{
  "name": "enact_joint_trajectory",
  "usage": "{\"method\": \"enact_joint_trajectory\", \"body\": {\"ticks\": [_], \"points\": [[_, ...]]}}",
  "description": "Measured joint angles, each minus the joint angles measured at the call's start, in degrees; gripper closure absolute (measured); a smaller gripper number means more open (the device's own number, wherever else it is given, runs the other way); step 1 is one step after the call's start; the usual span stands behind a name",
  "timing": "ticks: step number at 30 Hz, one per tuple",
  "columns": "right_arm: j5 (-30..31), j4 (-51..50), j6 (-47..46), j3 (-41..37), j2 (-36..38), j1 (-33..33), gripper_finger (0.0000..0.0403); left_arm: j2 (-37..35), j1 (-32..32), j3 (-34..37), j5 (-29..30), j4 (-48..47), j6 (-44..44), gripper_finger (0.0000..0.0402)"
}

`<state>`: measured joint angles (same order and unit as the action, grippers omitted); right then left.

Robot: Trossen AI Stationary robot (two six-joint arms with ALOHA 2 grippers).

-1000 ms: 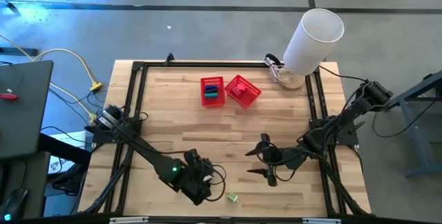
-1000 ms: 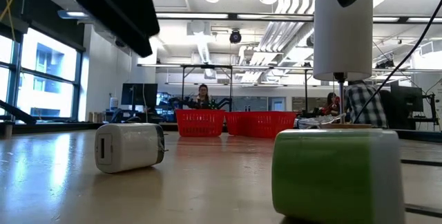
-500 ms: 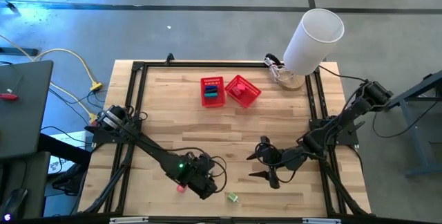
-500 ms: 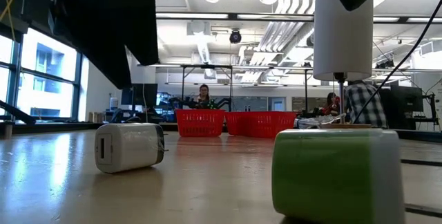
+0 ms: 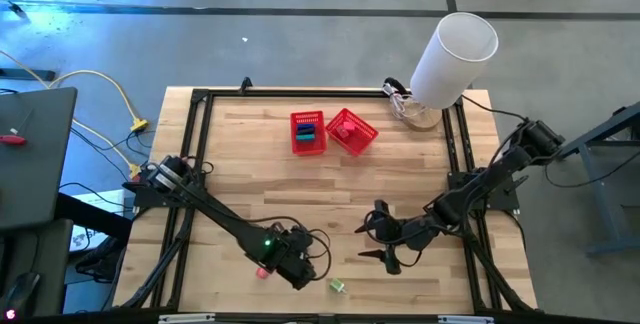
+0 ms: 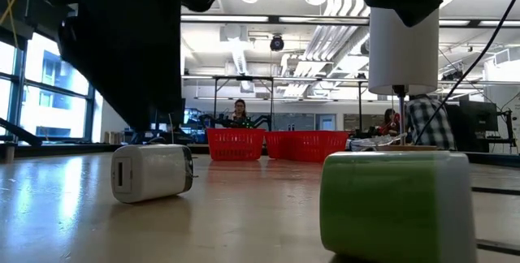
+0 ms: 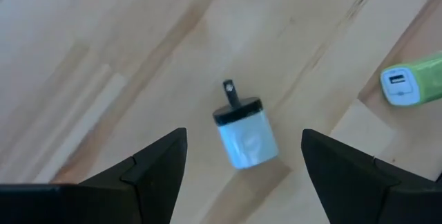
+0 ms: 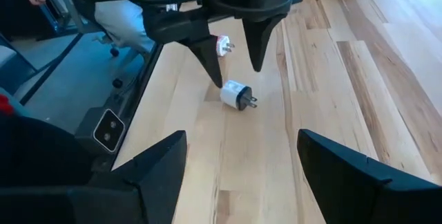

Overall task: Pick & Place Office items
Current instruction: Put the white charger adapter into the right red bin

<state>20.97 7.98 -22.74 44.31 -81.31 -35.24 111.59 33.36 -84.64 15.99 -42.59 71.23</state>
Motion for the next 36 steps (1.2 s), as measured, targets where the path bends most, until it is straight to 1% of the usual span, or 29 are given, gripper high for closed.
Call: {"method": "enact_joint_trajectory", "body": {"ticks": [5,9,16,20,23,29,36], "points": [[0.06,0.42,0.01,-0.01,-0.49,0.00,0.0139,1.60,-0.04,0.00,-3.70,1.64,0.70,0.0124],[0.07,1.26,0.02,-0.01,-0.49,0.00,0.0139,2.67,-0.28,0.00,-5.27,2.61,0.82,0.0124],[0.02,1.69,-1.38,-0.01,-0.49,0.00,0.0139,3.19,-1.26,0.00,-4.89,2.57,-0.91,0.0124],[-0.11,1.73,-1.60,-0.01,-0.49,0.00,0.0139,3.54,-1.49,0.00,-5.03,2.66,-0.80,0.0124],[-0.11,1.73,-2.71,-0.01,-0.49,0.00,0.0139,3.76,-1.44,0.11,-6.38,2.34,-0.48,0.0124],[-0.13,1.72,-2.75,-0.01,-0.49,0.00,0.0139,3.76,-1.44,0.11,-6.49,1.85,0.66,0.0124],[-0.12,1.68,-2.73,-0.01,-0.49,0.00,0.0139,5.45,-1.44,0.00,-6.88,2.20,0.62,0.0124]]}}
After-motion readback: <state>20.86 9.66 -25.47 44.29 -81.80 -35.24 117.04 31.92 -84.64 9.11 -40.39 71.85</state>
